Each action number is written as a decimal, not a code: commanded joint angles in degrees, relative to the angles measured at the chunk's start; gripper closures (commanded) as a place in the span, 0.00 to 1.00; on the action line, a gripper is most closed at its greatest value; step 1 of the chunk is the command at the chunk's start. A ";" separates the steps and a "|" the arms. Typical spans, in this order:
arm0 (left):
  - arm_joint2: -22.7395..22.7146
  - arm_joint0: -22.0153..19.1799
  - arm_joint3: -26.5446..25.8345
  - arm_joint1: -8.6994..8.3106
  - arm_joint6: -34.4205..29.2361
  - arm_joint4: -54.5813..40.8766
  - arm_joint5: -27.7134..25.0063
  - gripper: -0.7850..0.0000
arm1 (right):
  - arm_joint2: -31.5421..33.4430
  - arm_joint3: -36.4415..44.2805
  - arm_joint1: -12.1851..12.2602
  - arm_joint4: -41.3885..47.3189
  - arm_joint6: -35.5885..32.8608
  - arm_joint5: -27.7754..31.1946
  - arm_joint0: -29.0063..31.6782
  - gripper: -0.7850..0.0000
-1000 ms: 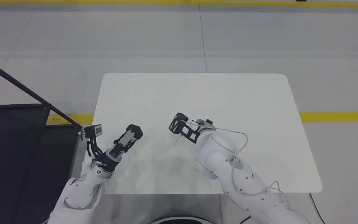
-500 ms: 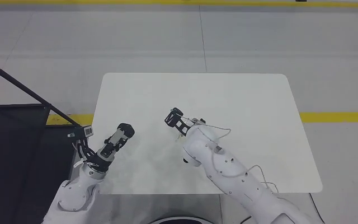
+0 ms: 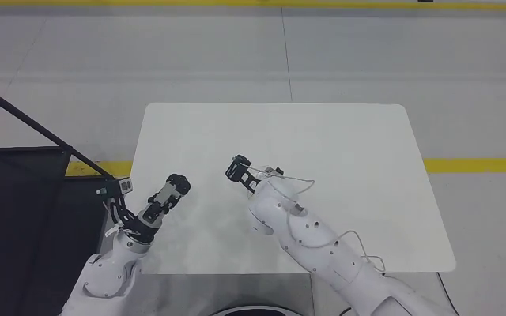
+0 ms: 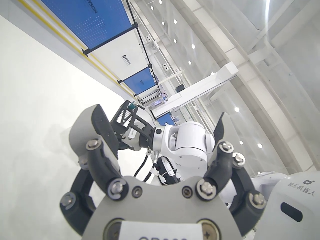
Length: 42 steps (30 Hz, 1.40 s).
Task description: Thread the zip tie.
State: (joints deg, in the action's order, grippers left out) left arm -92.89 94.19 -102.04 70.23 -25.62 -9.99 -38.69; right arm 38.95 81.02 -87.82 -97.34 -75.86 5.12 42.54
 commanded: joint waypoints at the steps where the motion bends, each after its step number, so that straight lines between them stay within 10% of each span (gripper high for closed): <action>1: 0.04 -0.05 0.14 -0.04 0.00 -0.09 -0.10 0.00 | 0.13 -0.22 -0.22 -0.20 0.11 0.25 0.04 0.80; 16: 0.25 -0.29 0.52 -0.31 -0.08 -0.51 -0.28 0.00 | 2.29 1.21 -1.44 -2.46 0.39 1.13 1.20 0.79; 28: 0.65 0.19 -1.35 -0.35 1.03 0.31 -0.09 0.00 | 18.16 26.32 2.36 -7.39 6.02 0.41 17.80 0.18; 34: 0.65 0.19 -1.35 -0.35 1.03 0.31 -0.09 0.00 | 27.58 39.41 4.13 -5.59 17.53 1.98 29.26 0.00; 42: 0.65 0.19 -1.35 -0.35 1.03 0.31 -0.09 0.00 | 35.70 49.45 5.17 -3.33 26.67 2.11 37.68 0.00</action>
State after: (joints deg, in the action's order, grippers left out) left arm -92.24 94.37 -103.39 69.87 -24.59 -9.68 -38.78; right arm 74.65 130.65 -82.64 -100.70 -49.14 7.21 80.25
